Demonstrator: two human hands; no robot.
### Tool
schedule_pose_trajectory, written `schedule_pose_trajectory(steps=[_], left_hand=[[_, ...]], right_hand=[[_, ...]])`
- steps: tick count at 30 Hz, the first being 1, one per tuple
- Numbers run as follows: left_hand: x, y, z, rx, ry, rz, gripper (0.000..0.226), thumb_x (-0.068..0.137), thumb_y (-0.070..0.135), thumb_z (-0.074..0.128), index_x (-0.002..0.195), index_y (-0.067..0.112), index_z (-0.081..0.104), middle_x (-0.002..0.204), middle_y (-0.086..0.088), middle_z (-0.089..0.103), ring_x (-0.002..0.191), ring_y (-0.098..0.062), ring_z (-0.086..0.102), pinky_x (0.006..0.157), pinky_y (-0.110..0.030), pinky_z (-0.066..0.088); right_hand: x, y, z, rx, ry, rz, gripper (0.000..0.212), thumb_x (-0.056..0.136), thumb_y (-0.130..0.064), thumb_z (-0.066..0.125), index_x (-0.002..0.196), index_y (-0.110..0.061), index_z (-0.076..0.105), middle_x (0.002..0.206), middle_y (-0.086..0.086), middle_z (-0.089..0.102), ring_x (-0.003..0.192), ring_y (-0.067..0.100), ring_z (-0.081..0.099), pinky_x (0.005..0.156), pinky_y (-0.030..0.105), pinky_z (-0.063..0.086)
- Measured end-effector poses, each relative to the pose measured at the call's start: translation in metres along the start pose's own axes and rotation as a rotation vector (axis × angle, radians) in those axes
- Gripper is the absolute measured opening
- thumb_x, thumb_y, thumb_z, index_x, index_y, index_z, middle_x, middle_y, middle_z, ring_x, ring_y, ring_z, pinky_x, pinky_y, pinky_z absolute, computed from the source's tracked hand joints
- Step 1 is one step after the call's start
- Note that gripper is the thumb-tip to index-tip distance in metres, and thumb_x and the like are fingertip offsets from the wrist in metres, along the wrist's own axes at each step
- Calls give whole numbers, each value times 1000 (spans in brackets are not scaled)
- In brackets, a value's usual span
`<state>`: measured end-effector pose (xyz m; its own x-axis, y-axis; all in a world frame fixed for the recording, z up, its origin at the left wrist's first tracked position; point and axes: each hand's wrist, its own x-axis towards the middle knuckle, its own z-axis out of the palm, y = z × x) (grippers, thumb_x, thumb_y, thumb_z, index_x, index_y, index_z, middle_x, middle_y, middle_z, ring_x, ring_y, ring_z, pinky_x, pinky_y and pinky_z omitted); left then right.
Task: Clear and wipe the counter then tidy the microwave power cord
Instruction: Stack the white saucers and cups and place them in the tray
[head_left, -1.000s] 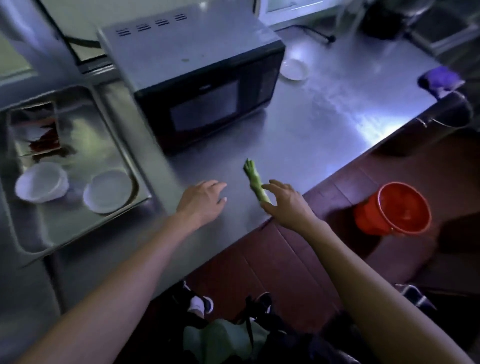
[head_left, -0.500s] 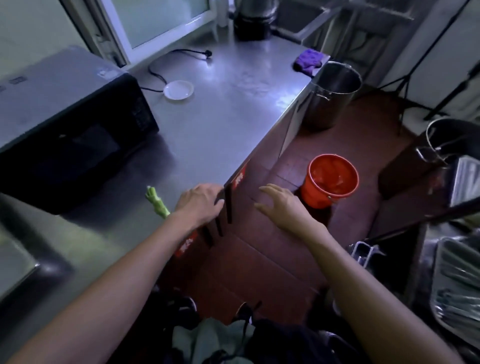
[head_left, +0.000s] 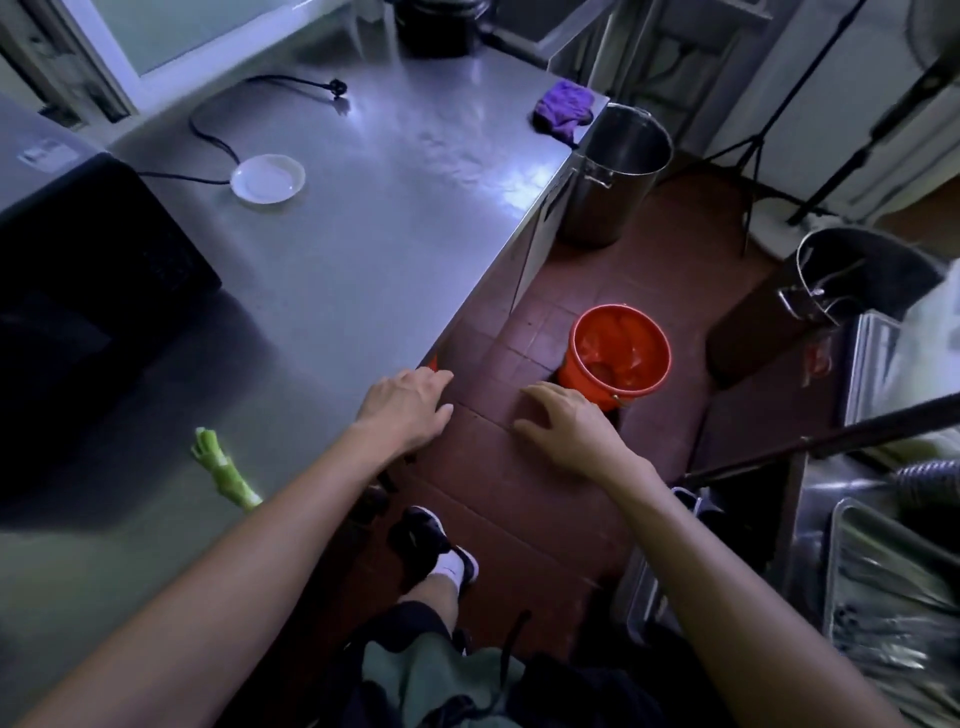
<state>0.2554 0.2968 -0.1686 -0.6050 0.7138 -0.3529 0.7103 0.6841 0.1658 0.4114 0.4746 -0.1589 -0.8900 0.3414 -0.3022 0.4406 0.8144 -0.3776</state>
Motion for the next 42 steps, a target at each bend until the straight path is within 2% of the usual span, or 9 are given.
schedule_pose_trajectory(steps=[7, 12, 18, 22, 31, 35, 42], left_hand=[[86, -28, -17, -130, 9, -36, 46, 97, 45, 47, 139, 24, 48, 140, -3, 55, 126, -28, 52, 100, -42, 44], [117, -55, -42, -205, 67, -65, 50, 98, 39, 46, 147, 25, 43, 149, -2, 47, 131, -28, 48, 102, -42, 42], [129, -116, -60, -275, 165, -191, 57, 98, 40, 47, 151, 24, 35, 156, 0, 37, 139, -24, 39, 109, -42, 38], [131, -159, -57, -316, 184, -324, 60, 96, 42, 50, 151, 24, 35, 158, -1, 33, 141, -25, 35, 111, -44, 37], [151, -229, -69, -347, 214, -571, 59, 94, 44, 53, 148, 24, 38, 158, -1, 33, 142, -25, 31, 109, -47, 38], [170, -249, -81, -359, 169, -657, 61, 96, 46, 52, 150, 24, 35, 160, -2, 28, 144, -25, 27, 111, -45, 35], [214, -277, -98, -360, 112, -797, 59, 97, 44, 51, 149, 21, 35, 159, -5, 28, 144, -28, 28, 111, -48, 35]], right_hand=[[90, 8, -21, -29, -100, 11, 55, 92, -46, 61, 141, -24, 49, 146, 0, 51, 132, 24, 49, 106, 45, 44], [136, -9, -43, -13, -83, -11, 53, 93, -38, 64, 142, -23, 49, 146, 3, 51, 132, 25, 49, 108, 44, 42], [205, -51, -59, -103, -126, -122, 54, 93, -39, 62, 143, -22, 49, 149, 0, 48, 136, 25, 44, 109, 48, 39], [256, -81, -53, -163, -171, -219, 53, 93, -42, 60, 143, -24, 49, 149, -4, 48, 130, 26, 50, 107, 46, 39], [382, -152, -40, -213, -342, -471, 57, 97, -39, 56, 149, -22, 41, 154, -1, 40, 140, 26, 37, 113, 45, 33], [451, -180, -35, -242, -379, -565, 61, 95, -40, 57, 150, -24, 38, 155, 0, 38, 142, 27, 33, 113, 46, 32], [557, -233, -14, -320, -395, -682, 73, 90, -42, 62, 153, -27, 27, 163, 5, 18, 147, 28, 19, 113, 49, 25]])
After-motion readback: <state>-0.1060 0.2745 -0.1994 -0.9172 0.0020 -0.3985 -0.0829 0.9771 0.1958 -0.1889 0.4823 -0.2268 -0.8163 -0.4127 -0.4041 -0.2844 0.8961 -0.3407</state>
